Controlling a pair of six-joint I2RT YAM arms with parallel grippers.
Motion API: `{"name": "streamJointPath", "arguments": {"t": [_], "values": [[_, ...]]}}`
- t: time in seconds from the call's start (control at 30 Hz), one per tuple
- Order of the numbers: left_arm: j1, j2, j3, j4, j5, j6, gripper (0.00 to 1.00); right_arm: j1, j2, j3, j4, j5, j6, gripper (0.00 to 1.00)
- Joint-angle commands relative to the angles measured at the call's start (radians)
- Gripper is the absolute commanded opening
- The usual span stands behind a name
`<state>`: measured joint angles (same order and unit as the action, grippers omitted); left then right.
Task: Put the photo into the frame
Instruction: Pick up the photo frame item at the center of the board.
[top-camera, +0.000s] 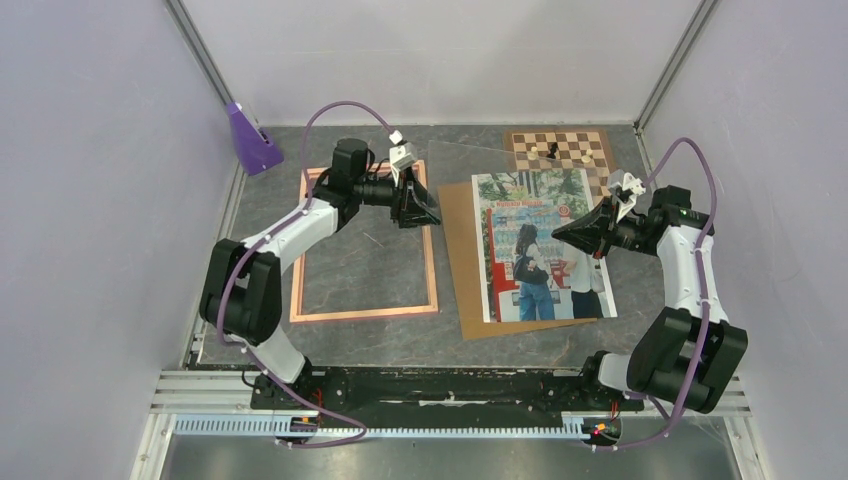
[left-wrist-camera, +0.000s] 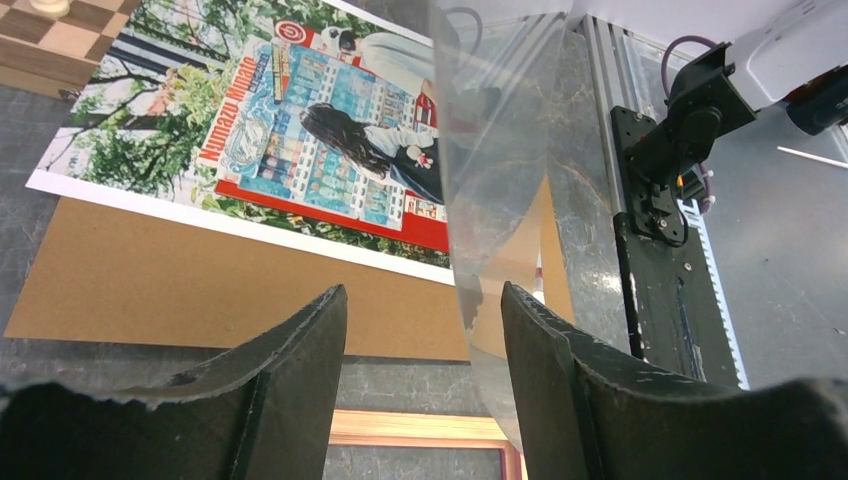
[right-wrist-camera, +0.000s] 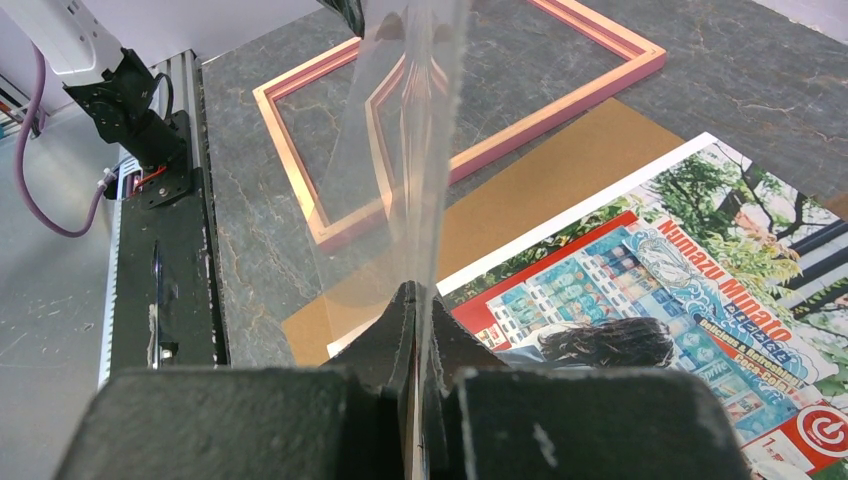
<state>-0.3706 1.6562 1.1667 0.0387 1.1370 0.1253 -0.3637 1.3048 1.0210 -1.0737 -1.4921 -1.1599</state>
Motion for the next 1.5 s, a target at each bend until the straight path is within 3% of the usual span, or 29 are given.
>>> {"name": "streamJointPath", "arguments": {"t": [0.0,0.27,0.4,0.6,0.77,0.9,0.97,1.1,1.2,1.27,1.4,1.47], "values": [[0.001,0.013,-0.035,0.137,0.045,-0.051,0.66,-0.003,-0.024,0.043,0.003,-0.053,0.002,0.0],[-0.039,0.01,-0.108,0.264,0.076,-0.164,0.66,-0.003,-0.016,0.044,0.0,-0.053,-0.003,0.0],[-0.061,0.008,-0.125,0.318,0.076,-0.219,0.61,-0.003,-0.012,0.045,-0.005,-0.053,-0.008,0.0],[-0.065,0.007,-0.122,0.332,0.08,-0.249,0.33,-0.003,-0.008,0.047,-0.006,-0.052,-0.01,0.0],[-0.064,-0.008,-0.117,0.331,0.077,-0.253,0.21,-0.003,-0.006,0.044,-0.007,-0.051,-0.017,0.0],[-0.064,-0.018,-0.11,0.326,0.075,-0.263,0.03,-0.003,-0.001,0.041,-0.008,-0.051,-0.017,0.0],[-0.064,-0.026,-0.108,0.325,0.075,-0.276,0.02,-0.003,0.001,0.042,-0.008,-0.048,-0.014,0.01],[-0.064,-0.058,-0.108,0.321,0.051,-0.32,0.02,-0.004,0.014,0.06,-0.021,-0.021,-0.009,0.25],[-0.064,-0.097,-0.106,0.296,0.023,-0.358,0.02,-0.004,0.029,0.068,-0.031,-0.01,-0.009,0.51],[-0.064,-0.115,-0.082,0.223,0.003,-0.353,0.02,-0.006,0.041,0.077,-0.045,-0.004,-0.018,0.74],[-0.053,-0.136,-0.012,0.046,-0.022,-0.3,0.02,-0.015,0.063,0.101,-0.111,0.01,-0.082,0.95],[-0.047,-0.141,0.036,-0.112,-0.05,-0.221,0.02,-0.028,0.071,0.113,-0.145,0.016,-0.111,0.98]]}}
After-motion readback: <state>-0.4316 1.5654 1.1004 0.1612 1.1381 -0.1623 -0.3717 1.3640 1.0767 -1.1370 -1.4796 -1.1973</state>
